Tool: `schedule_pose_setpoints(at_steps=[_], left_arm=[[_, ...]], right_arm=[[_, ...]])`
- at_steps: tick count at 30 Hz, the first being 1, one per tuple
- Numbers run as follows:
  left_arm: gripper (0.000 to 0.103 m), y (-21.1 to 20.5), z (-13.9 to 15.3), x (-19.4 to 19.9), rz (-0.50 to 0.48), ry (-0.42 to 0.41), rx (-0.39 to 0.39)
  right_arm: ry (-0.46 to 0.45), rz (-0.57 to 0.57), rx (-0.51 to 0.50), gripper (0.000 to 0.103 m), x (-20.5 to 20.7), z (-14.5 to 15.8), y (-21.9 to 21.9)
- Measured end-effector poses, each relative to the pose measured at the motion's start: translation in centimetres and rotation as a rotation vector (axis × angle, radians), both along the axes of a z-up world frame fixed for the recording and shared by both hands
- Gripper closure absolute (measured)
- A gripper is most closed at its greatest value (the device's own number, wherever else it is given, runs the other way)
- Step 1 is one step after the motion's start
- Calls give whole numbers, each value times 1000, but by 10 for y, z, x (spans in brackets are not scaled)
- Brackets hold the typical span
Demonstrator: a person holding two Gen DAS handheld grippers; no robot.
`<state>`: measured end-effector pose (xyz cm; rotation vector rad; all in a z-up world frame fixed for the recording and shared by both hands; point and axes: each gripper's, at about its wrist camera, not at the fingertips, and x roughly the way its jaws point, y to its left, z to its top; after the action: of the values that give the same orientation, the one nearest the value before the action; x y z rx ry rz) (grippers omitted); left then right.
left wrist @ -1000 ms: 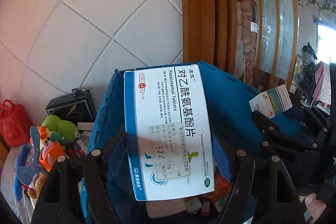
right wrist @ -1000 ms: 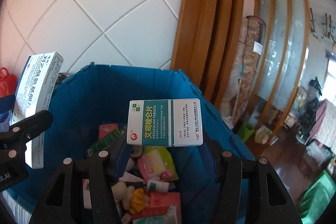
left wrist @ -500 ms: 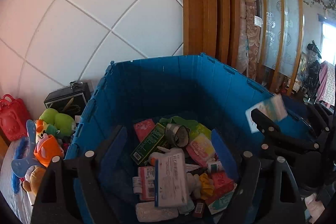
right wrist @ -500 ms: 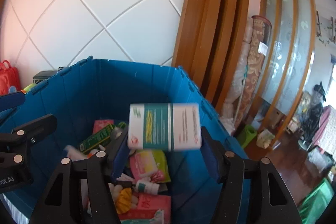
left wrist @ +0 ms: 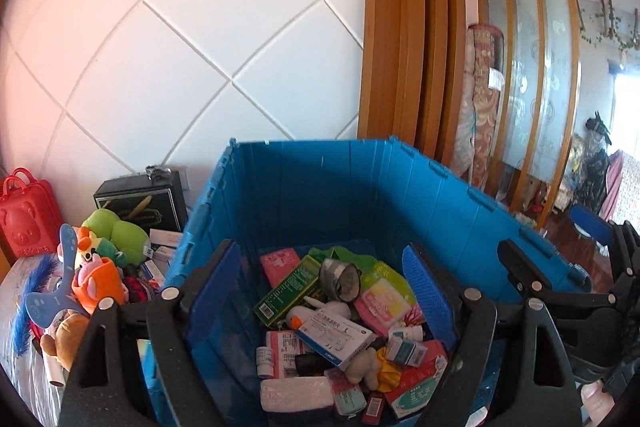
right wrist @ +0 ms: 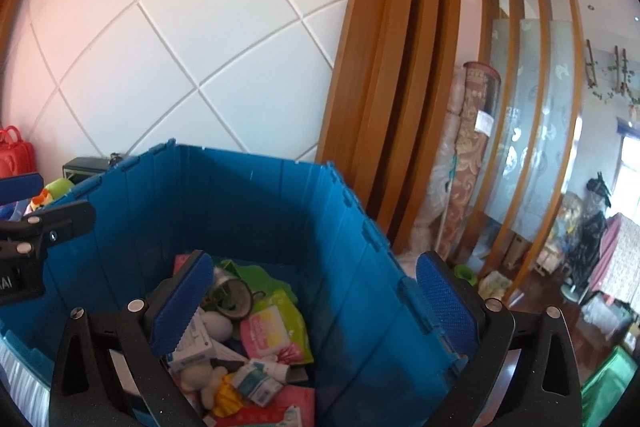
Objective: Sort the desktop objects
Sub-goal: 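Open both tools to drop the two medicine boxes into the crate, then withdraw both tools from the crate back to the pile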
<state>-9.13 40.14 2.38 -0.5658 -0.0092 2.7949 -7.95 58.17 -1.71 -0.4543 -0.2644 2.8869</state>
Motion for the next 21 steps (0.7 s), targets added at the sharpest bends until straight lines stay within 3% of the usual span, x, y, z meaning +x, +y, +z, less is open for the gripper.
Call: schedule_pose_setpoints(at_steps=[5,14,21], left_arm=[[19,-22,10,21,44,92,49],[19,-89,7,40,202,148,81],[19,-170,-7,36,321,67,66]], right_arm=[[75,31,-7,0,20,12,-13],[153,169,-82,0,31,22,-57],[145,301,-118,0,21,21,-116]])
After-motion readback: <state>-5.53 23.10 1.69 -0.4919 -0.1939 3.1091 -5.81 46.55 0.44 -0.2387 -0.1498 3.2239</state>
